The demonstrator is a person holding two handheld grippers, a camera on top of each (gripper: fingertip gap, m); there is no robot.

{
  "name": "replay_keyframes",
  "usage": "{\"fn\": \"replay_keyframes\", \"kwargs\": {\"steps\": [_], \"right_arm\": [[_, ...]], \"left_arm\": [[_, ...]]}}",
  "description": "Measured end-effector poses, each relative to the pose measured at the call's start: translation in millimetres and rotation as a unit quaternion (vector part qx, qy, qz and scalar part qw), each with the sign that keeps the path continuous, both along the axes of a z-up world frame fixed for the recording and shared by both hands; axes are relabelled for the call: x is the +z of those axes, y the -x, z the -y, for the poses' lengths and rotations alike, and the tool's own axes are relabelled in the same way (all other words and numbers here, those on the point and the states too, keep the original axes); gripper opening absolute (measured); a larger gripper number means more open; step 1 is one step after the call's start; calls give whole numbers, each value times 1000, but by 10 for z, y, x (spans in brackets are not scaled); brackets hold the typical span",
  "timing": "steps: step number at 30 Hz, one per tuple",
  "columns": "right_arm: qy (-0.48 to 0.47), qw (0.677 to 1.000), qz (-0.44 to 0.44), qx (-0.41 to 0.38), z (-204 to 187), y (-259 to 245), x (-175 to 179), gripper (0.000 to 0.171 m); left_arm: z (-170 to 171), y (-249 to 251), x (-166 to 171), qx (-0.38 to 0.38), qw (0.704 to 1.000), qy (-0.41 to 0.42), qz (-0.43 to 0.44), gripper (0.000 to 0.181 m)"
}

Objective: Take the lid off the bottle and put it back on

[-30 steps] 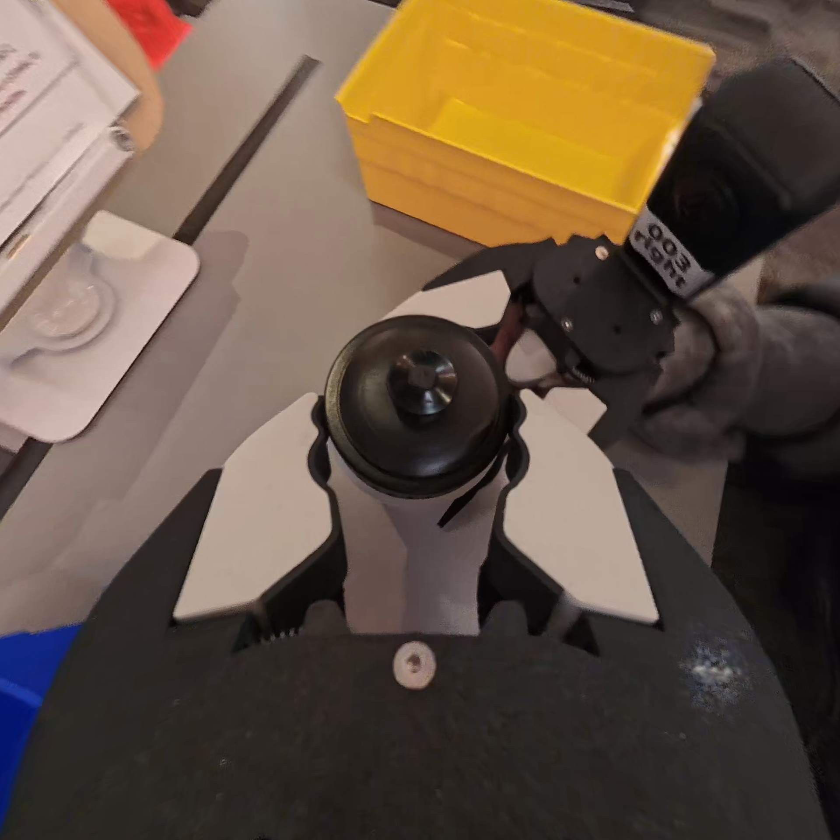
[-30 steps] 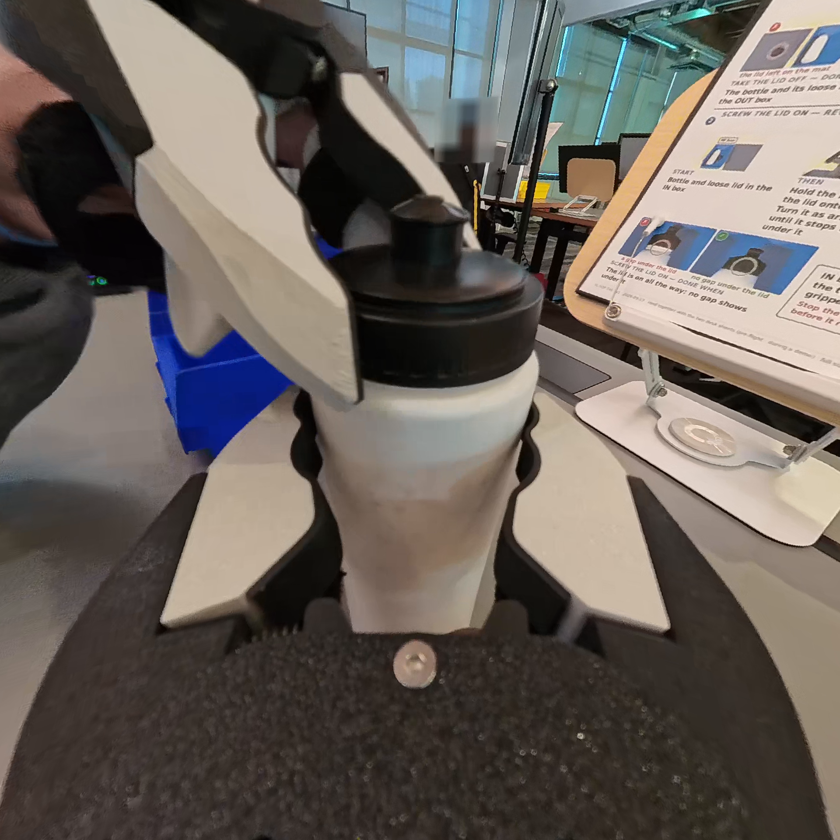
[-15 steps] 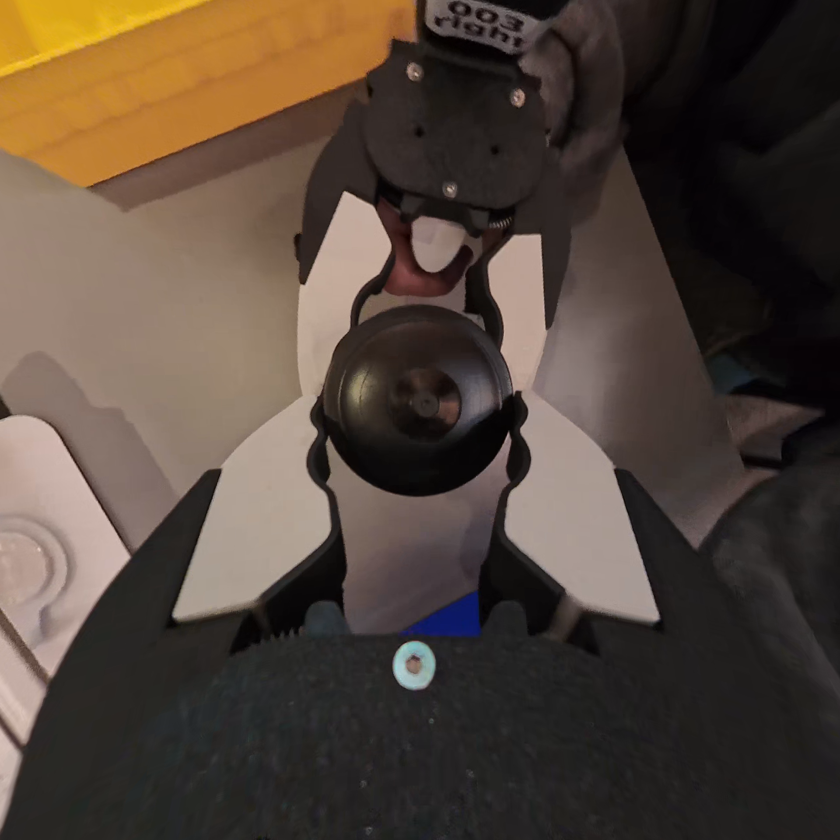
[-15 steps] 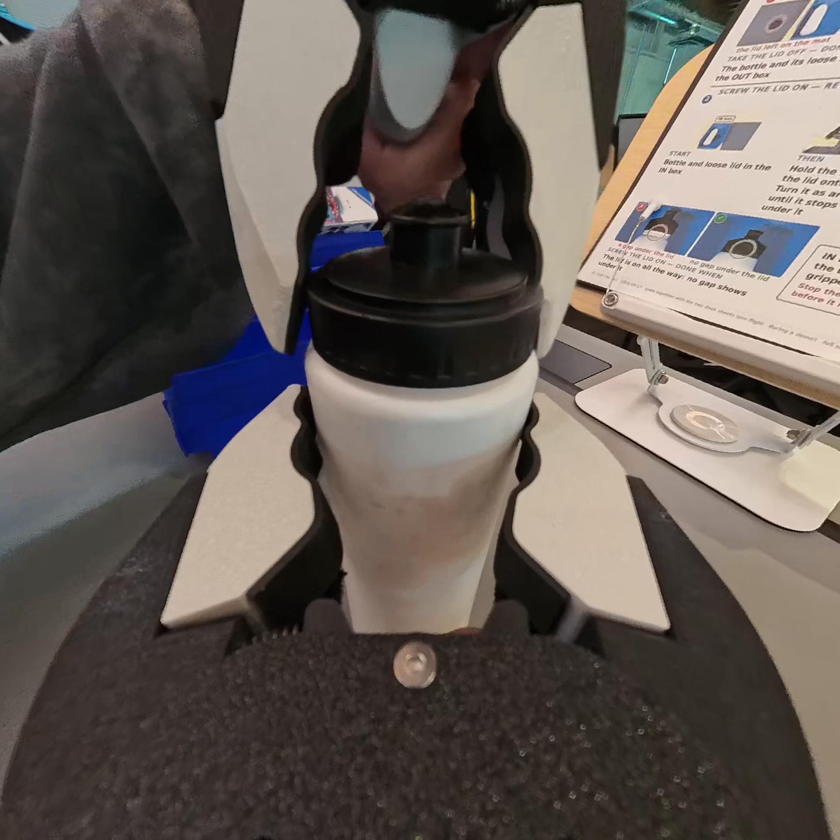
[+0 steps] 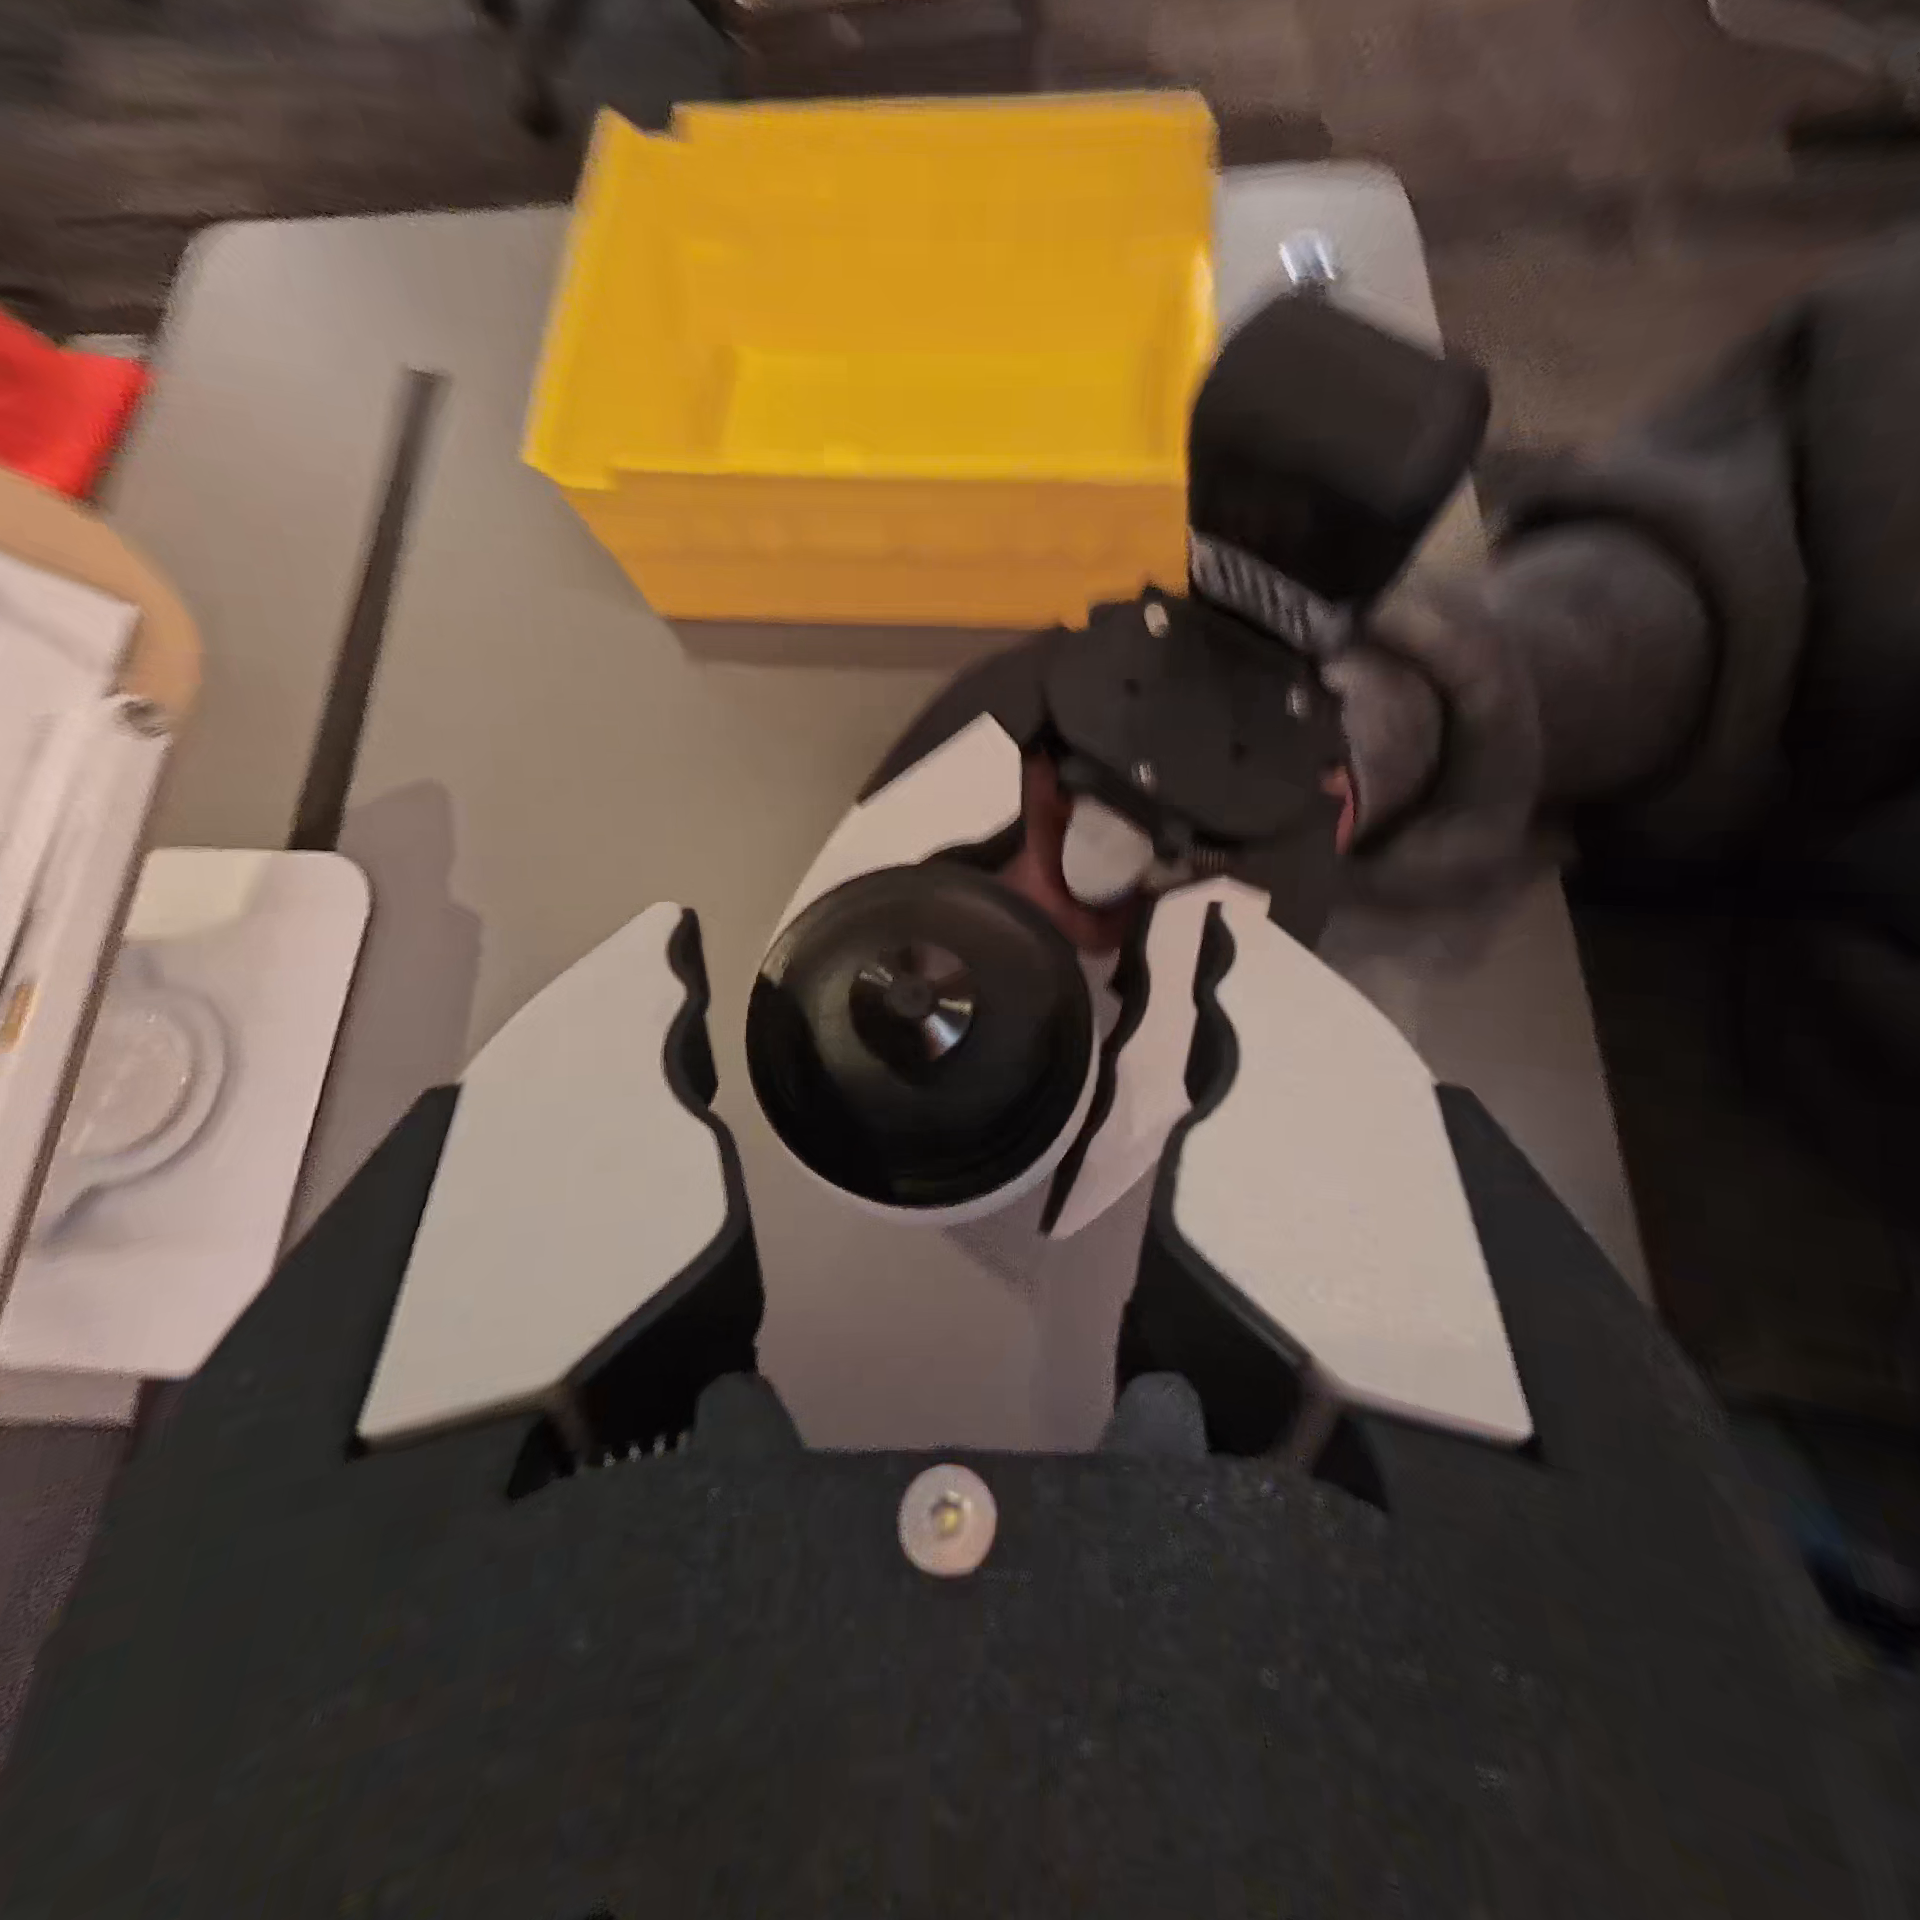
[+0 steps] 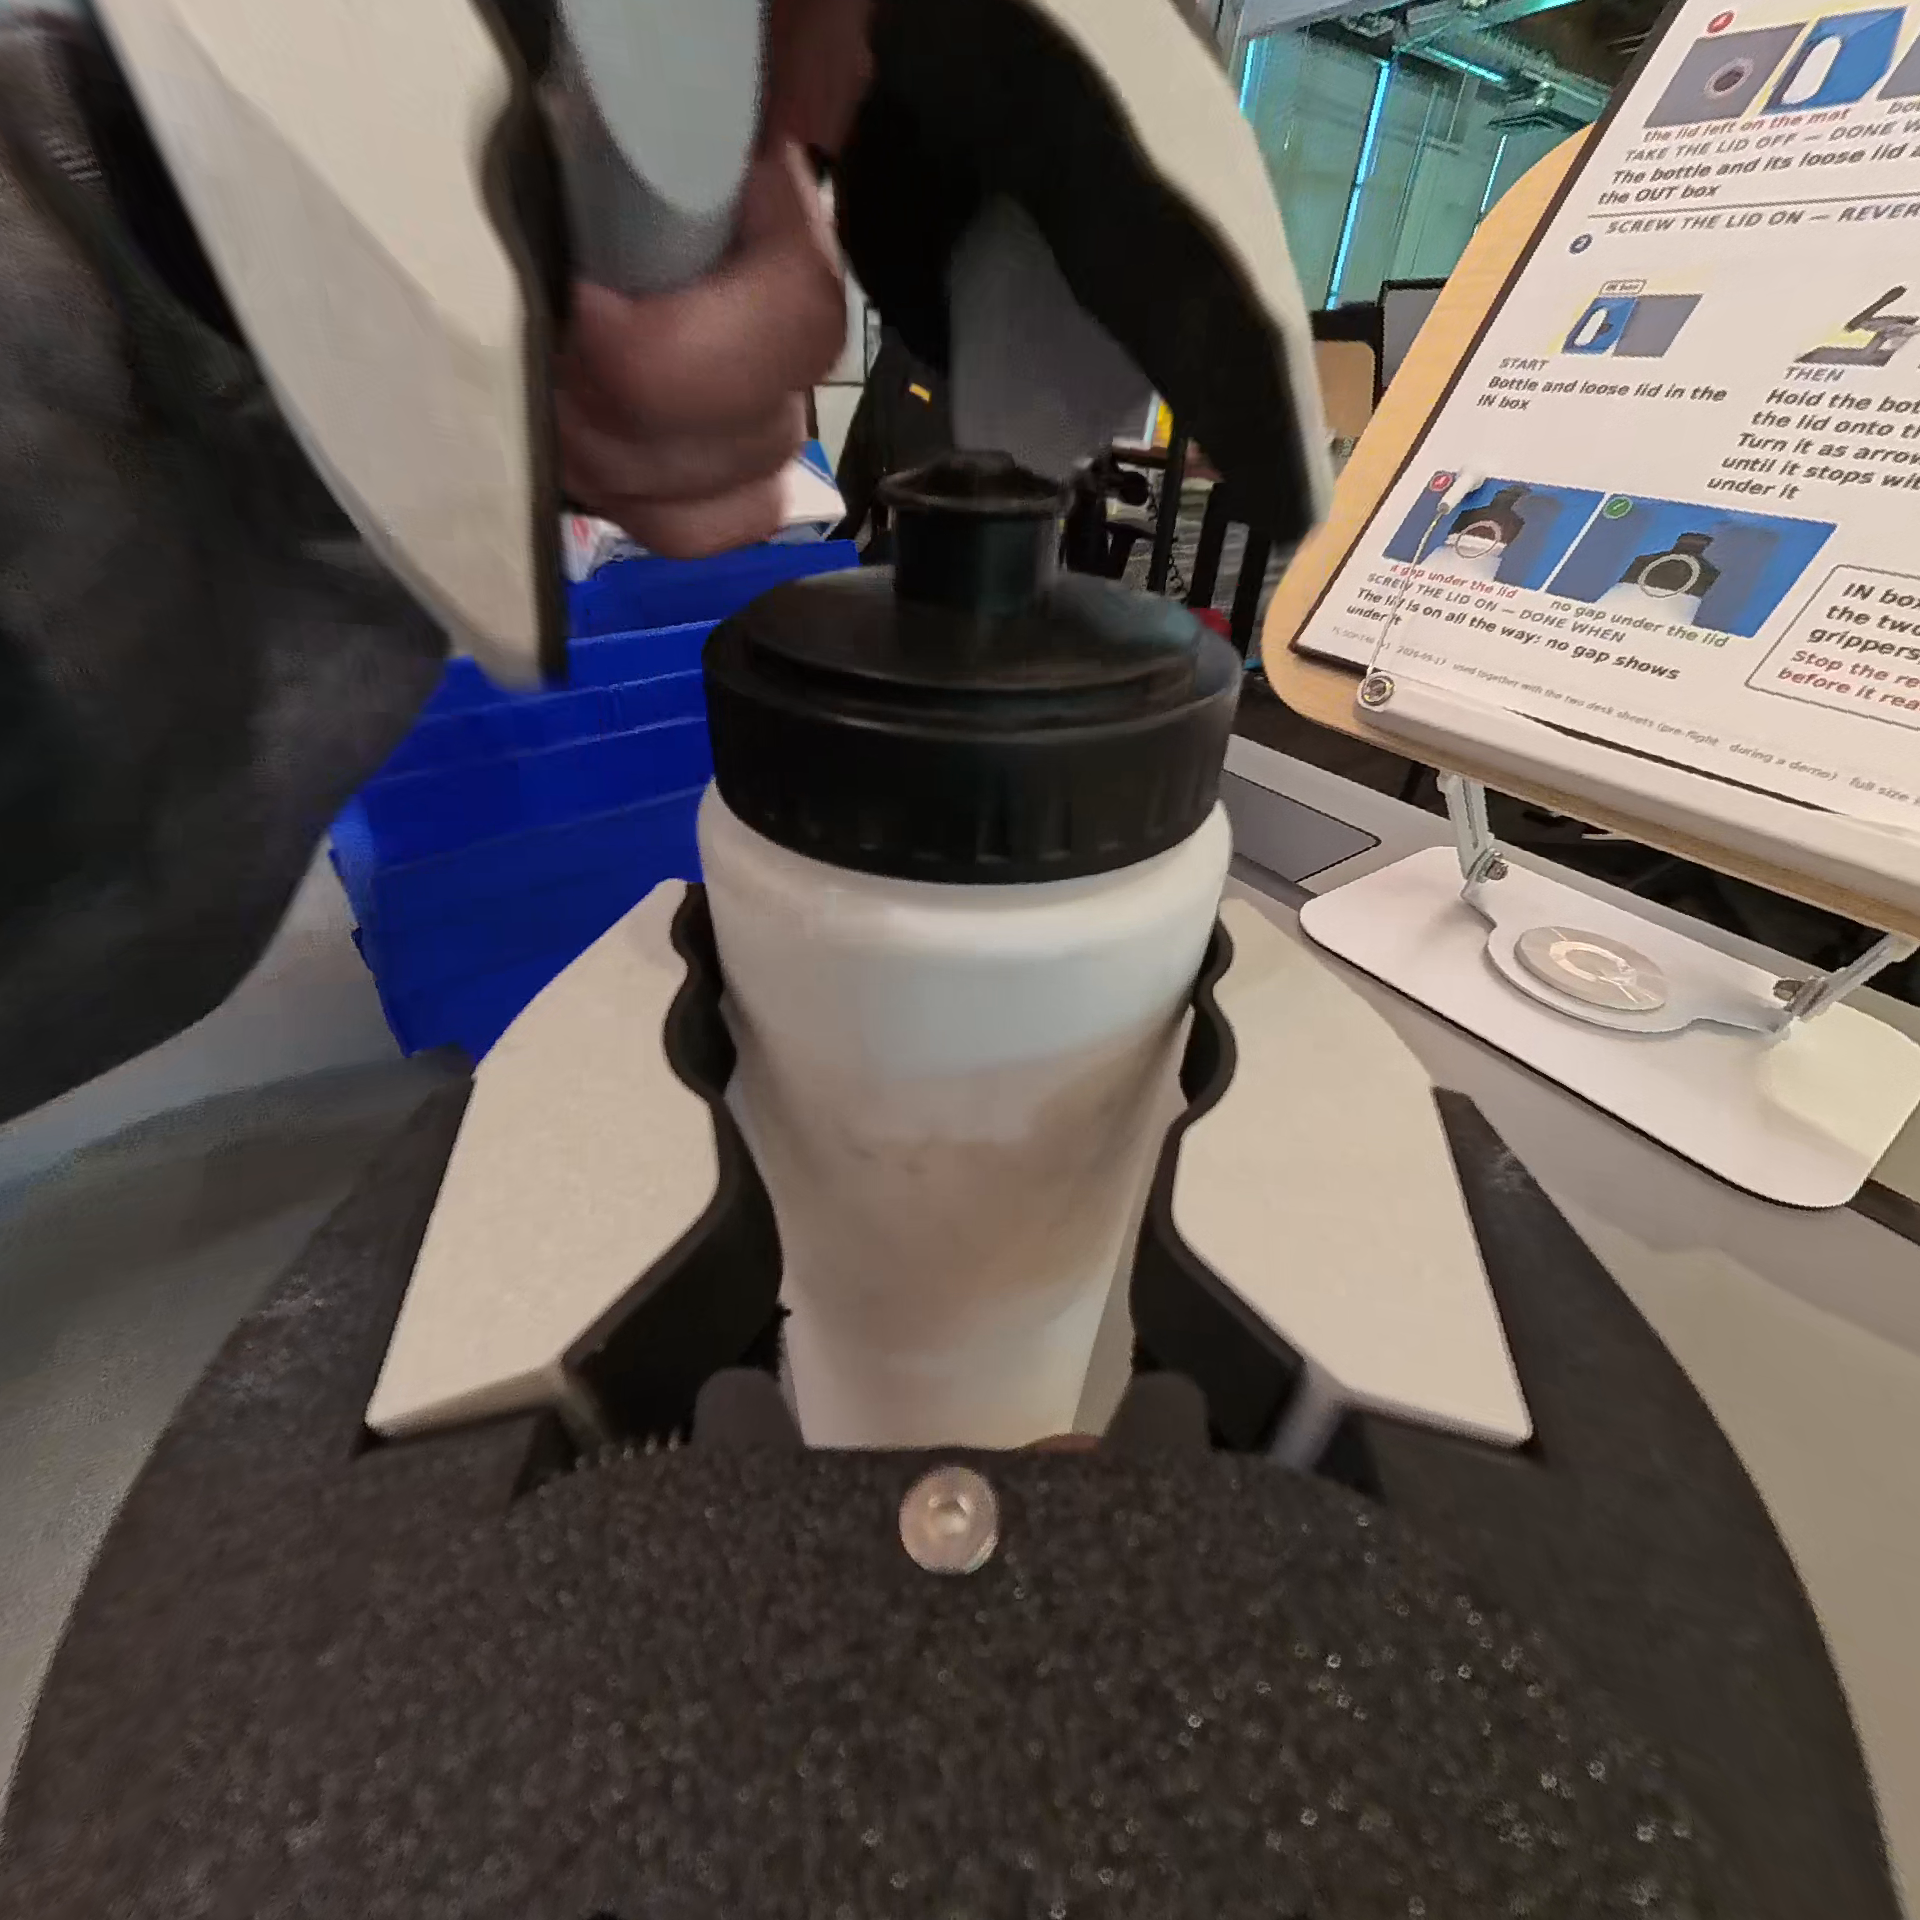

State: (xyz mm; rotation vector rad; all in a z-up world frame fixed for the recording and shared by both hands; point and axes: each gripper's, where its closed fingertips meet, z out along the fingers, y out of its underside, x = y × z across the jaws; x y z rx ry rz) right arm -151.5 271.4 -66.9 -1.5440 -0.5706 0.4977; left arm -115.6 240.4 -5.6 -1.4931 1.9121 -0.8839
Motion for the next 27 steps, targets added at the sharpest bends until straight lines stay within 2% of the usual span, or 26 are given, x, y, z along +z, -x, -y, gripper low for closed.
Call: {"fn": "replay_keyframes", "kwargs": {"steps": [3, 4, 6, 8, 11, 15, 16, 17, 18, 27], "right_arm": [[-4, 1000, -5, -1, -10, -4, 3, 86], [-4, 1000, -5, -2, -10, -4, 3, 86], [-4, 1000, -5, -1, -12, -3, 4, 86], [-5, 1000, -7, -1, -20, 0, 5, 86], [-7, 1000, -9, -2, -29, 2, 7, 86], [-8, 1000, -9, -3, -26, 0, 6, 86], [-8, 1000, -9, -2, -25, 0, 6, 86], [-9, 1000, -11, -1, -25, 0, 7, 86], [-10, 1000, -13, 0, -25, 0, 6, 86], [-6, 1000, -5, 5, -13, 8, 3, 86]], "left_arm": [[-82, -36, 199, 165, 982, 57, 75, 101], [-143, -12, 220, 223, 968, 60, 94, 103], [-328, 56, 257, 346, 926, 41, 145, 118], [-361, 122, 256, 415, 891, 28, 181, 112], [-353, 129, 73, 474, 863, 18, 172, 111], [-333, 53, -188, 513, 847, 18, 137, 110], [-363, 56, -211, 520, 844, 11, 132, 106], [-370, 46, -220, 518, 845, 12, 131, 88], [-365, 40, -220, 512, 849, 17, 131, 77], [-283, 34, -240, 392, 916, 28, 83, 77]]}}
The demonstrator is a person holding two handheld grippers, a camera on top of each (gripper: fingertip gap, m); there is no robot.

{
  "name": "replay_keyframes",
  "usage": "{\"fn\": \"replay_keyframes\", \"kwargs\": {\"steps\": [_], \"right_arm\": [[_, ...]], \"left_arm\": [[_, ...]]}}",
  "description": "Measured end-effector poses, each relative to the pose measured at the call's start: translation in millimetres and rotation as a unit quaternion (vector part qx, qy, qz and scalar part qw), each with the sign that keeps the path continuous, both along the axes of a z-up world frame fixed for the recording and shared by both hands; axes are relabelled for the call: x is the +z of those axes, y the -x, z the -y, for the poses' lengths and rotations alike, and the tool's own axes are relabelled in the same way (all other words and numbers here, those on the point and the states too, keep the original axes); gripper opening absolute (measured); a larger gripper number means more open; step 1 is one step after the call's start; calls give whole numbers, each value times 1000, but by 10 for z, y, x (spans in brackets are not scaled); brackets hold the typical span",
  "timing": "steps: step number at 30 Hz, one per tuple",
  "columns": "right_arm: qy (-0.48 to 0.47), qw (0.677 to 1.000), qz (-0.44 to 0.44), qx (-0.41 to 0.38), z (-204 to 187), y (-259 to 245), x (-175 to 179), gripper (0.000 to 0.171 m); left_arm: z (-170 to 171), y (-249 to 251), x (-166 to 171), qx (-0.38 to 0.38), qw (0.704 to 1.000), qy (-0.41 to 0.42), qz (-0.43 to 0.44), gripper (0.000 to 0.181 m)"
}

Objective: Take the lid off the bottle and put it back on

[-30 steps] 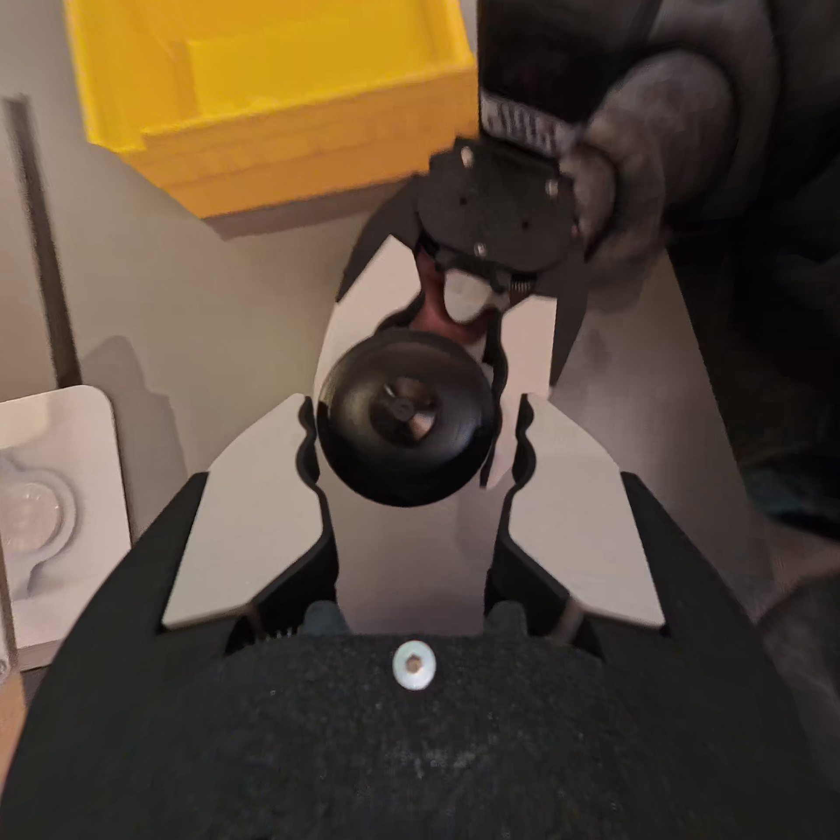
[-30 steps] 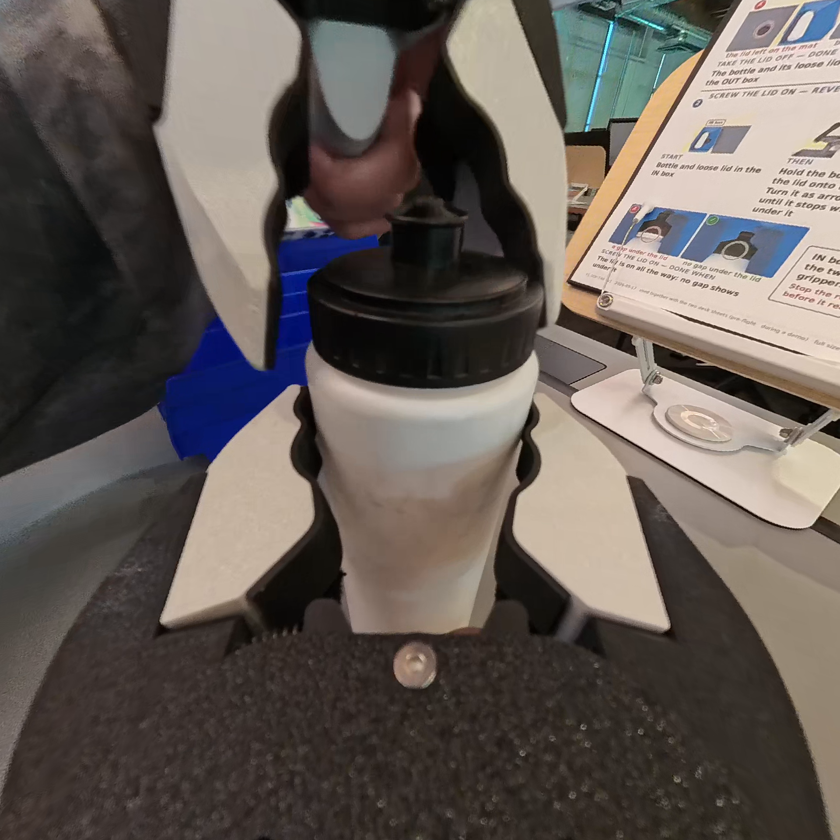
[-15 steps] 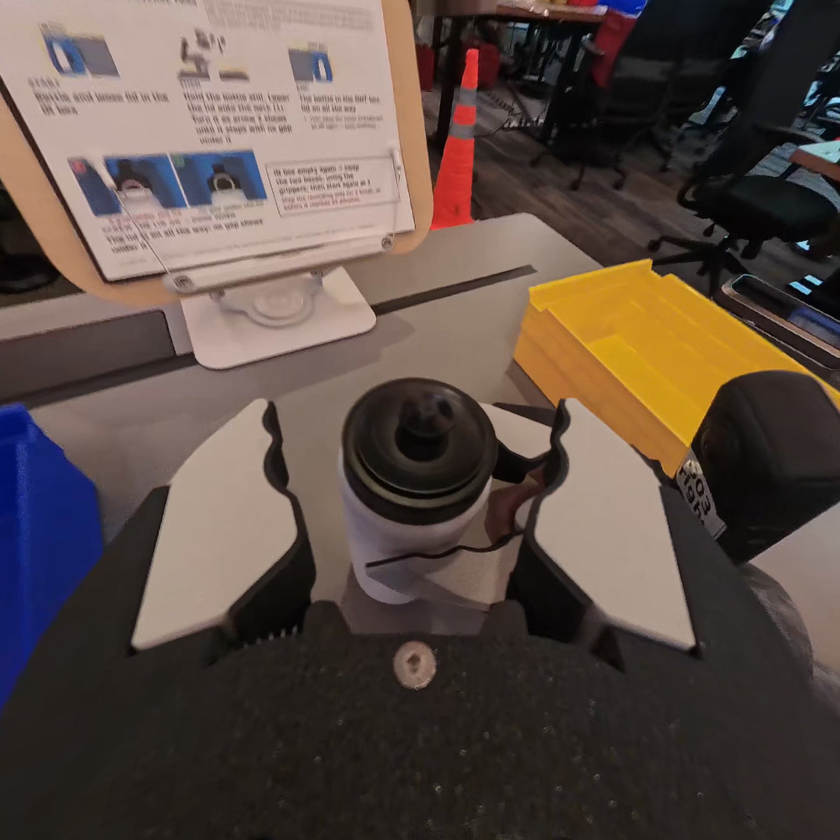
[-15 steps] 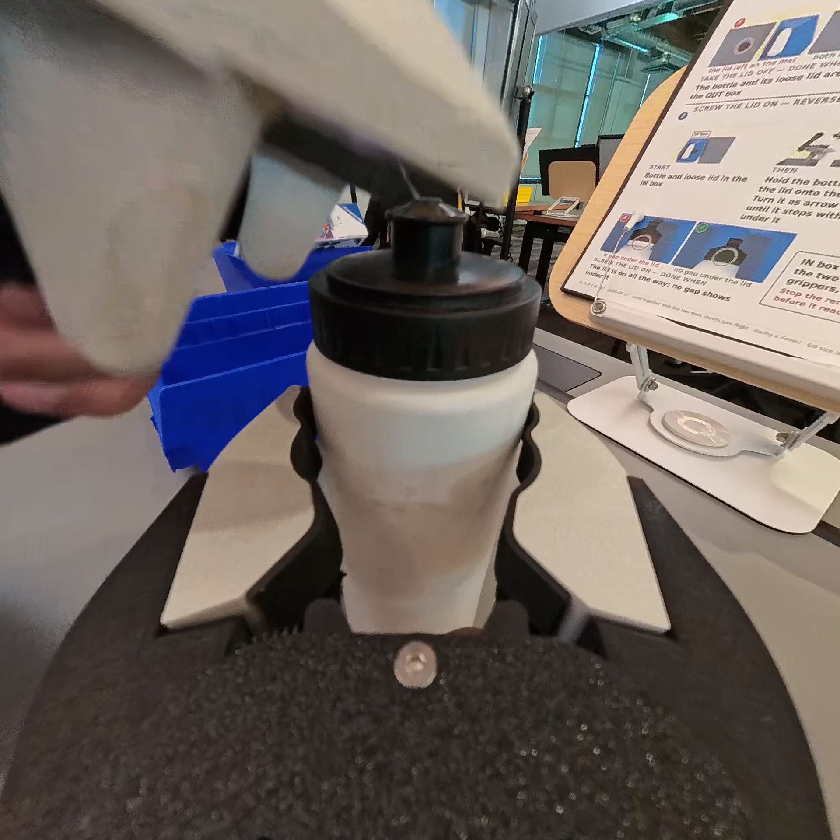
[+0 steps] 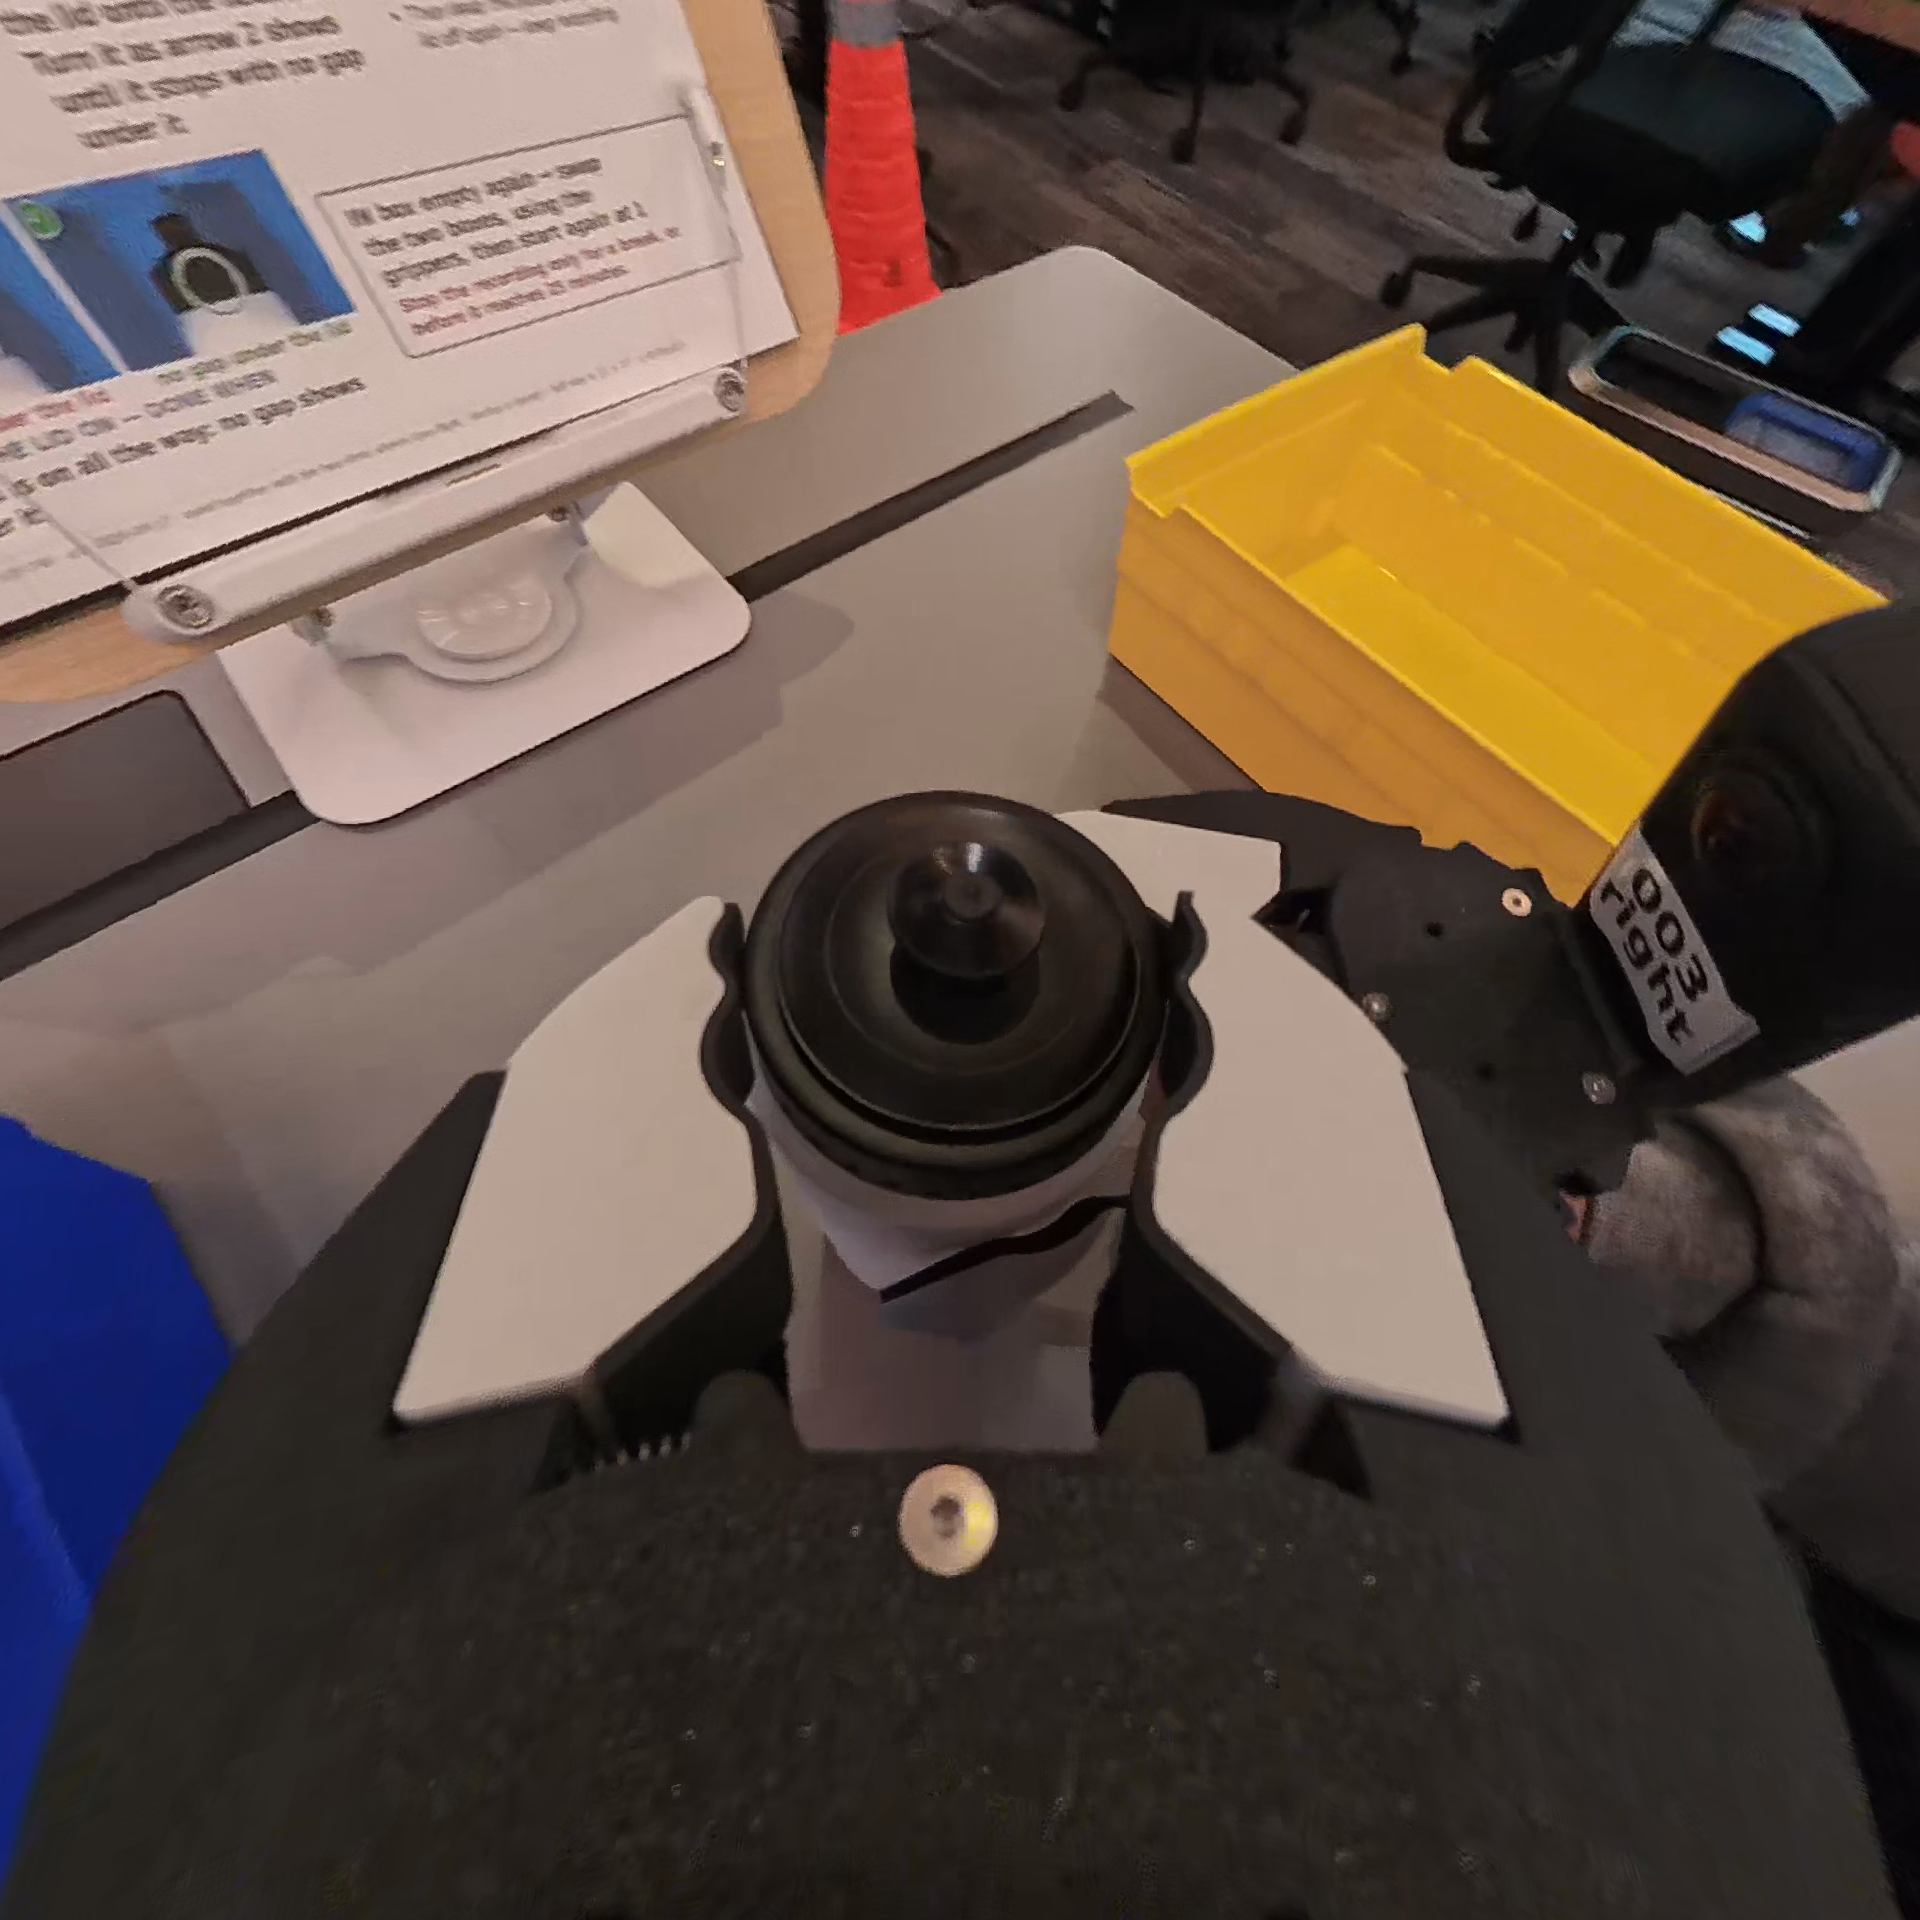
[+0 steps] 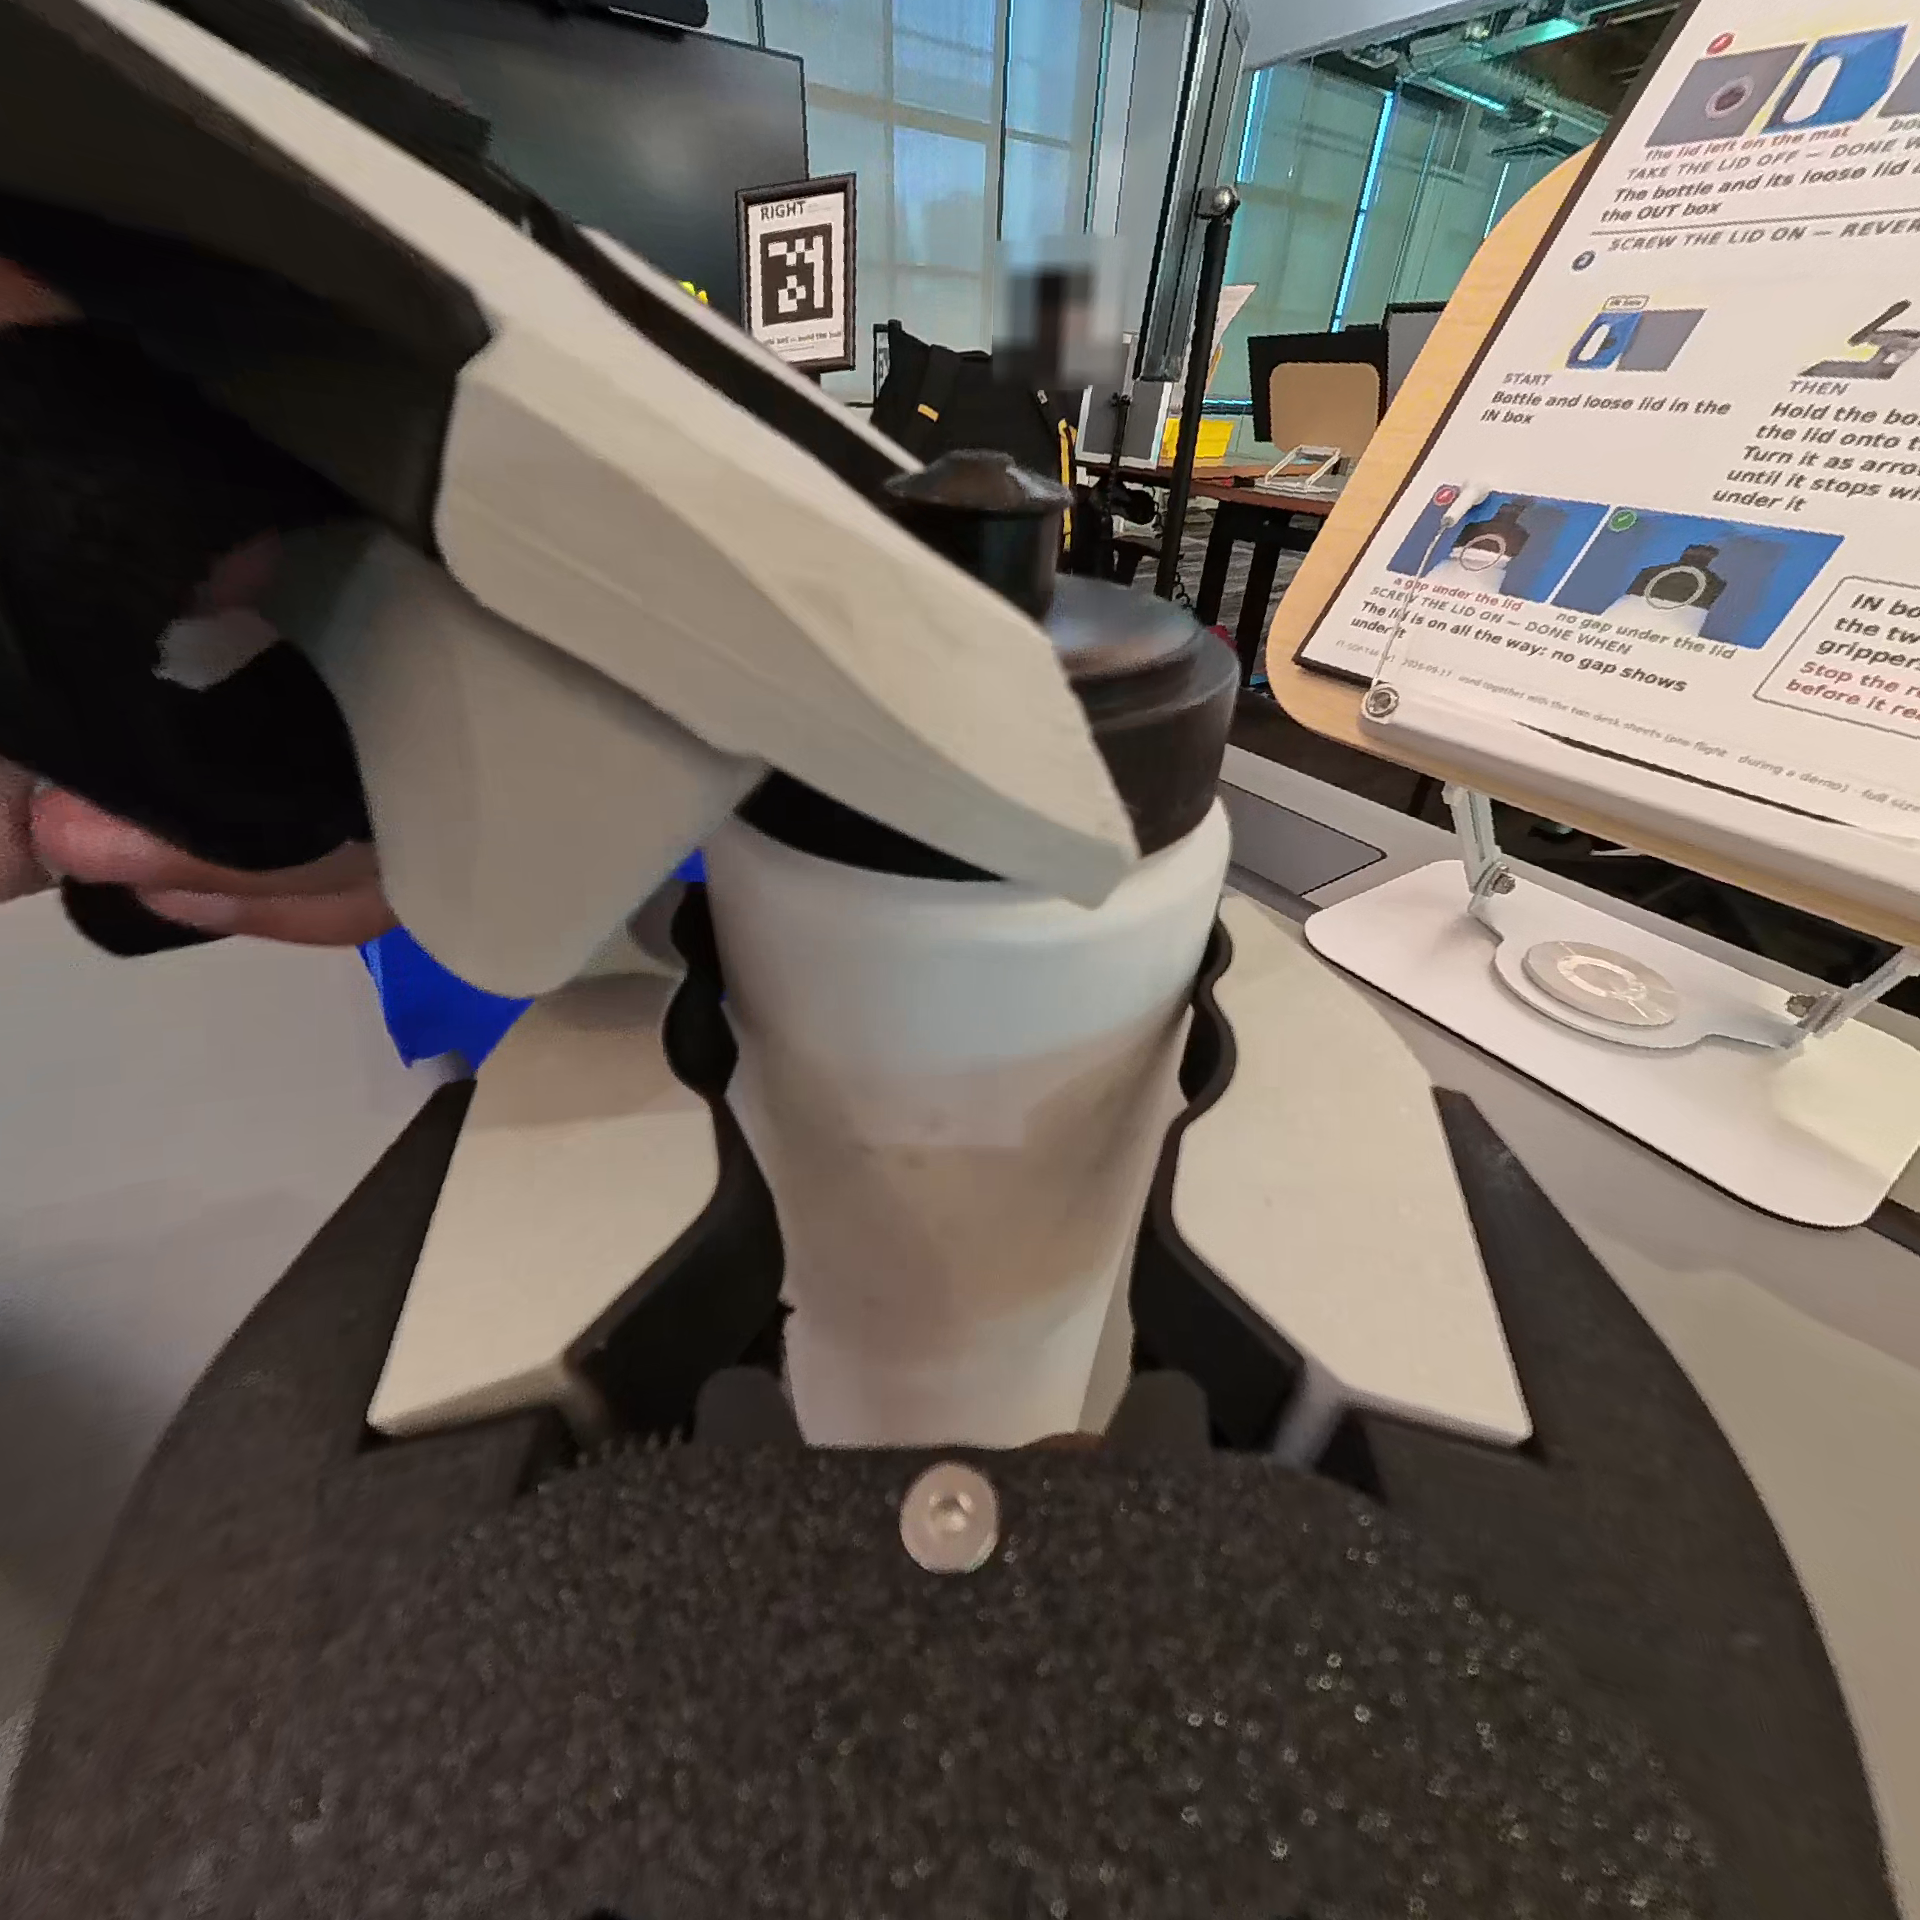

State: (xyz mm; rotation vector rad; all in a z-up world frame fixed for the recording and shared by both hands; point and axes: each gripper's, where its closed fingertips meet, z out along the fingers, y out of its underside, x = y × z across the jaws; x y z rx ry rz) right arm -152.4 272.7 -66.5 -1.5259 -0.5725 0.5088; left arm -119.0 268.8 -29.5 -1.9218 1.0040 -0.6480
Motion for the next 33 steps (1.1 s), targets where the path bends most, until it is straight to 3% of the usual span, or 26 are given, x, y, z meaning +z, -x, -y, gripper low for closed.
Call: {"fn": "replay_keyframes", "kwargs": {"steps": [7, 14, 26, 30, 33], "right_arm": [[2, 1000, 2, 1, 4, -1, -2, 86], [6, 1000, 6, 1, 12, -3, -4, 86], [8, 1000, 8, 1, 16, -5, -7, 86], [9, 1000, 8, -1, 19, -10, -7, 86], [9, 1000, 7, -2, 19, -12, -7, 86]], "left_arm": [[87, -18, -16, -144, 989, 13, -24, 77], [155, -22, -59, -284, 955, 32, -82, 77], [264, 74, -127, -530, 822, 7, -207, 77], [260, 106, -144, -575, 776, -4, -259, 77], [253, 106, -148, -583, 763, -8, -278, 77]]}}
